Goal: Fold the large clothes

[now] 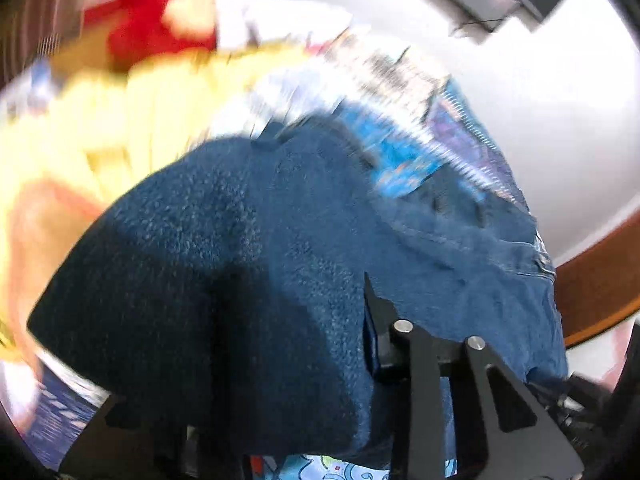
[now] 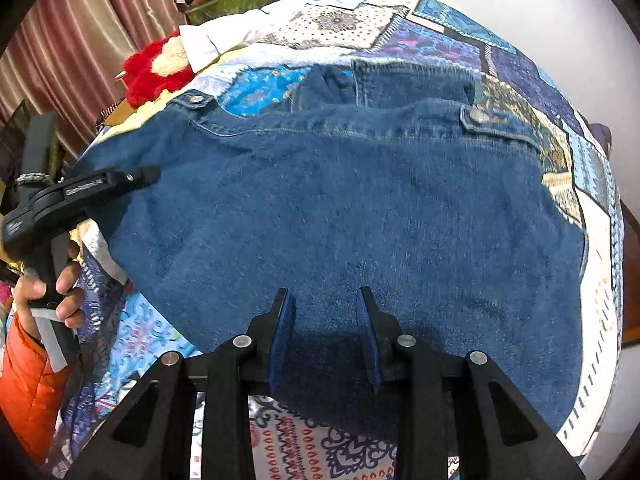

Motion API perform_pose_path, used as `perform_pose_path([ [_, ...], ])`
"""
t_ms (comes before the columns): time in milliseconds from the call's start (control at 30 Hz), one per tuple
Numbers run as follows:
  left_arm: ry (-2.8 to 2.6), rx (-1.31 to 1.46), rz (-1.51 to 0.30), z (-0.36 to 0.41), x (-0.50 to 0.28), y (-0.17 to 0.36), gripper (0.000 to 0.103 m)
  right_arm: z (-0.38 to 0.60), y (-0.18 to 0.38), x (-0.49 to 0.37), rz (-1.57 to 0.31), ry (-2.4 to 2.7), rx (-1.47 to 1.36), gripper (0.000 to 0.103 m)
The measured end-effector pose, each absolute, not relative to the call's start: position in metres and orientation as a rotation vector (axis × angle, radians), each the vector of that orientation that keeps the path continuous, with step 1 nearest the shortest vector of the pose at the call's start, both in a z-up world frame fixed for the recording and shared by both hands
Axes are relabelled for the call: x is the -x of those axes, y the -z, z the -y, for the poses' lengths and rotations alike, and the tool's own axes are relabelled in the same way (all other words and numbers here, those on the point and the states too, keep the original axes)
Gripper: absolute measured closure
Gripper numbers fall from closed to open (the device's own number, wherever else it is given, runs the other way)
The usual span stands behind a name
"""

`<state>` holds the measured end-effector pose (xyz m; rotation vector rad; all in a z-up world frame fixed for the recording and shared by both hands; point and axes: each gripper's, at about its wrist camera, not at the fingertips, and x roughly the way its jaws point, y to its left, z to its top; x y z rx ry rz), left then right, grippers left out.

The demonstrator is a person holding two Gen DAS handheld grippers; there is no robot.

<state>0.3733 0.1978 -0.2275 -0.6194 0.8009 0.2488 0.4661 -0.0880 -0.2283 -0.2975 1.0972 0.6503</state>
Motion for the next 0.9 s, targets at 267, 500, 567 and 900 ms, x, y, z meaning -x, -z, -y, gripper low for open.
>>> perform_pose_path([
  [267, -0.274, 0.429, -0.626, -0.194, -0.351, 0.146, 0.072, 0.039, 0.220, -0.466, -1.081, -0.750, 0.289, 0.074],
  [500, -0.321, 0.399, -0.664, -0.210, -0.338, 0.165, 0.073, -0.010, 0.270, -0.444, -1.086, -0.742, 0.536, 0.070],
  [567, -0.326, 0.417, -0.668, -0.212, -0.337, 0.169, 0.073, -0.019, 0.270, -0.436, -1.054, -0.726, 0.610, 0.070],
  [900, -0.185, 0.109, -0.548, -0.125, -0.362, 0.112, 0.074, 0.081, 0.217, -0.470, -1.111, -0.708, 0.212, 0.070],
])
